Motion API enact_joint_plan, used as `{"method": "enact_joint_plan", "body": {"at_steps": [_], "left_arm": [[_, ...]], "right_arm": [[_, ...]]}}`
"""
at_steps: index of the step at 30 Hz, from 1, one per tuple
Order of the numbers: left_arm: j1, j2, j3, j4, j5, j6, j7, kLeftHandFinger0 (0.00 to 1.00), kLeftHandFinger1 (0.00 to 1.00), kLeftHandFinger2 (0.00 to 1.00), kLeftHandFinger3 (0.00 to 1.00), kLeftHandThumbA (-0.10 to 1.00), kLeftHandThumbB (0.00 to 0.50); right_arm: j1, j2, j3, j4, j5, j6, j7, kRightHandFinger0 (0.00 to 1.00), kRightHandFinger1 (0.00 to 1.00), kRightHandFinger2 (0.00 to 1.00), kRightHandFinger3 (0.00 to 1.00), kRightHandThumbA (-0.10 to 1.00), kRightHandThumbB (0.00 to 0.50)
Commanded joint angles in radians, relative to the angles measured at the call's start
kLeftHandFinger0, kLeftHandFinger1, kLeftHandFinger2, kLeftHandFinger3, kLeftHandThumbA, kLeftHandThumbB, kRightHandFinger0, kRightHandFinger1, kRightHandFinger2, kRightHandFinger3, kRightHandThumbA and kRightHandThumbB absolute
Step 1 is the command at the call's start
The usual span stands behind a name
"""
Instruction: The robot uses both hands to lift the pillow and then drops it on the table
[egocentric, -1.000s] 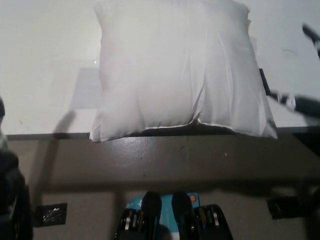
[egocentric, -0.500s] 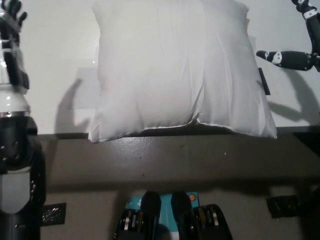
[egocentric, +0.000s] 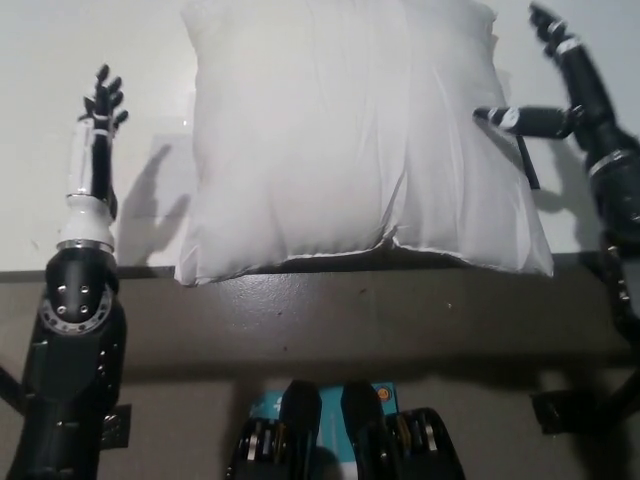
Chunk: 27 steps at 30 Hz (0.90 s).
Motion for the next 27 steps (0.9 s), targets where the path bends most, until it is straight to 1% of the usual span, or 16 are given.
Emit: {"method": "enact_joint_plan", "body": {"at_steps": [1,2,5,7,8,9,13,14,16,17,18,20,22,25,26,27], "left_arm": [[-0.074,-0.012,-0.019,0.062,0.008,-0.092,0.013,1.00,1.00,1.00,1.00,1.00,0.108],[-0.086,-0.021,-0.024,0.103,0.016,-0.099,0.025,1.00,1.00,1.00,1.00,1.00,0.106],[-0.096,-0.026,-0.031,0.130,0.020,-0.111,0.036,1.00,1.00,1.00,1.00,1.00,0.103],[-0.113,-0.043,-0.038,0.163,0.018,-0.127,0.042,1.00,1.00,1.00,1.00,1.00,0.134],[-0.114,-0.047,-0.040,0.155,0.018,-0.122,0.043,1.00,1.00,1.00,1.00,1.00,0.129],[-0.116,-0.057,-0.044,0.142,0.021,-0.114,0.045,1.00,1.00,1.00,1.00,1.00,0.115],[-0.130,-0.075,-0.048,0.136,0.022,-0.083,0.053,1.00,1.00,1.00,1.00,1.00,0.144],[-0.135,-0.081,-0.050,0.141,0.024,-0.081,0.056,1.00,1.00,1.00,1.00,1.00,0.131],[-0.149,-0.099,-0.057,0.164,0.033,-0.079,0.064,1.00,1.00,1.00,1.00,1.00,0.158],[-0.152,-0.105,-0.055,0.170,0.024,-0.081,0.058,1.00,1.00,1.00,1.00,1.00,0.155],[-0.160,-0.116,-0.052,0.183,0.009,-0.073,0.046,1.00,1.00,1.00,1.00,1.00,0.172],[-0.168,-0.125,-0.053,0.203,0.006,-0.083,0.042,1.00,1.00,1.00,1.00,1.00,0.161],[-0.180,-0.136,-0.061,0.228,0.018,-0.082,0.052,1.00,1.00,1.00,1.00,1.00,0.133],[-0.196,-0.142,-0.068,0.254,0.027,-0.078,0.059,1.00,1.00,1.00,1.00,1.00,0.137],[-0.205,-0.156,-0.066,0.277,0.014,-0.065,0.049,1.00,1.00,1.00,1.00,1.00,0.168],[-0.206,-0.156,-0.065,0.281,0.012,-0.065,0.048,1.00,1.00,1.00,1.00,1.00,0.170]], "right_arm": [[-0.080,0.017,-0.023,0.104,0.040,-0.113,-0.069,1.00,1.00,1.00,1.00,1.00,0.327],[-0.088,0.036,-0.040,0.157,0.065,-0.116,-0.074,1.00,1.00,1.00,1.00,1.00,0.308],[-0.102,0.043,-0.047,0.216,0.076,-0.144,-0.075,1.00,1.00,1.00,1.00,1.00,0.302],[-0.124,0.055,-0.057,0.305,0.091,-0.141,-0.079,1.00,1.00,1.00,1.00,1.00,0.335],[-0.130,0.061,-0.067,0.330,0.109,-0.146,-0.070,1.00,1.00,1.00,1.00,1.00,0.336],[-0.138,0.074,-0.084,0.373,0.140,-0.150,-0.052,1.00,1.00,1.00,1.00,1.00,0.362],[-0.151,0.088,-0.102,0.434,0.168,-0.156,-0.035,1.00,1.00,1.00,1.00,1.00,0.367],[-0.150,0.092,-0.099,0.440,0.164,-0.156,-0.038,1.00,1.00,1.00,1.00,1.00,0.359],[-0.148,0.102,-0.095,0.473,0.167,-0.186,-0.035,1.00,1.00,1.00,1.00,1.00,0.328],[-0.147,0.104,-0.094,0.477,0.168,-0.190,-0.035,1.00,1.00,1.00,1.00,1.00,0.320],[-0.147,0.108,-0.086,0.484,0.163,-0.198,-0.038,1.00,1.00,1.00,1.00,1.00,0.320],[-0.146,0.112,-0.079,0.488,0.162,-0.204,-0.041,1.00,1.00,1.00,1.00,1.00,0.340],[-0.147,0.115,-0.064,0.498,0.146,-0.213,-0.051,1.00,1.00,1.00,1.00,1.00,0.324],[-0.163,0.134,-0.071,0.517,0.167,-0.209,-0.041,1.00,1.00,1.00,1.00,1.00,0.353],[-0.162,0.146,-0.079,0.519,0.182,-0.213,-0.030,1.00,1.00,1.00,1.00,1.00,0.355],[-0.165,0.149,-0.079,0.524,0.184,-0.216,-0.030,1.00,1.00,1.00,1.00,1.00,0.355]]}}
